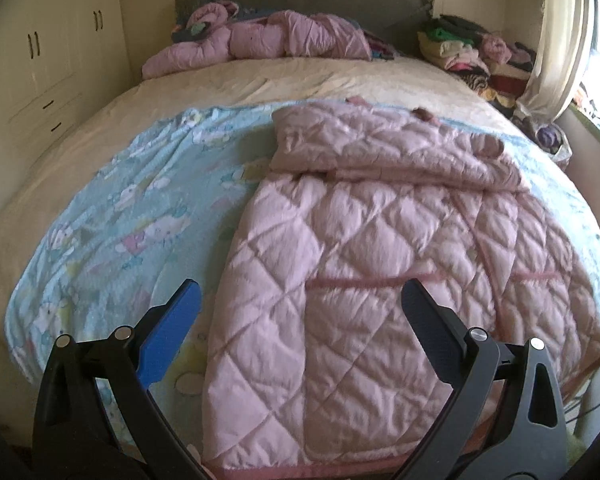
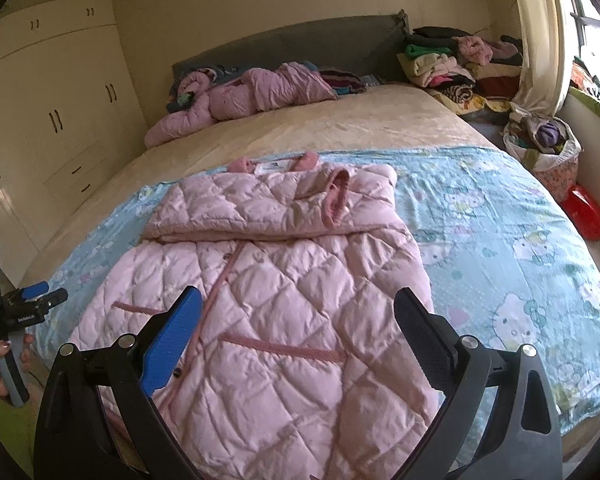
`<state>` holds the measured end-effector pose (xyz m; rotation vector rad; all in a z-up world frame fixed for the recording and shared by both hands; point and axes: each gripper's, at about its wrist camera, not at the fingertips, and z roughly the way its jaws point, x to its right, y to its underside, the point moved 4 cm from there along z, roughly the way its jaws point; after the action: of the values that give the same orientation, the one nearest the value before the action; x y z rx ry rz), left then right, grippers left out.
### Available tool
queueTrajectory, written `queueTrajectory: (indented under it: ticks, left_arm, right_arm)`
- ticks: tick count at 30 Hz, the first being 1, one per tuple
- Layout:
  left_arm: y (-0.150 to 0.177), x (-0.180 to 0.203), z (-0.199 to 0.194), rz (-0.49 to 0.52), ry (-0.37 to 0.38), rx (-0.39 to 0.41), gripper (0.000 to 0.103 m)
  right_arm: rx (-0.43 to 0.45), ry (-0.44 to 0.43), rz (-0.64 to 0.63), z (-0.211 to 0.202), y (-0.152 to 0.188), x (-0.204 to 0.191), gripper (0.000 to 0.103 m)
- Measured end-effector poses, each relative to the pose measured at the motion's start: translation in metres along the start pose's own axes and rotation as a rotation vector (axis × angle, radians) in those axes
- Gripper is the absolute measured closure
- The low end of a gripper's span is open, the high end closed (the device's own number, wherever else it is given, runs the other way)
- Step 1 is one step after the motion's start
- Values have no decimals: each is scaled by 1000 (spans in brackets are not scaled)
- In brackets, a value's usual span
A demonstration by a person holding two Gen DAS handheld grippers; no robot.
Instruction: Fold large clothes
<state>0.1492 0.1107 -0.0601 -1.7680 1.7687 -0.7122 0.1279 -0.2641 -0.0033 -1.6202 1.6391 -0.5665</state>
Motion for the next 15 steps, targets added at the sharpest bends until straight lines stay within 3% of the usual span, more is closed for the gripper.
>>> queueTrajectory:
  ticks: [15]
  left_arm:
    - [31,-29,23,-36,-54,-93,9]
  right_arm:
    - [-104,53,47,12,37,40,7]
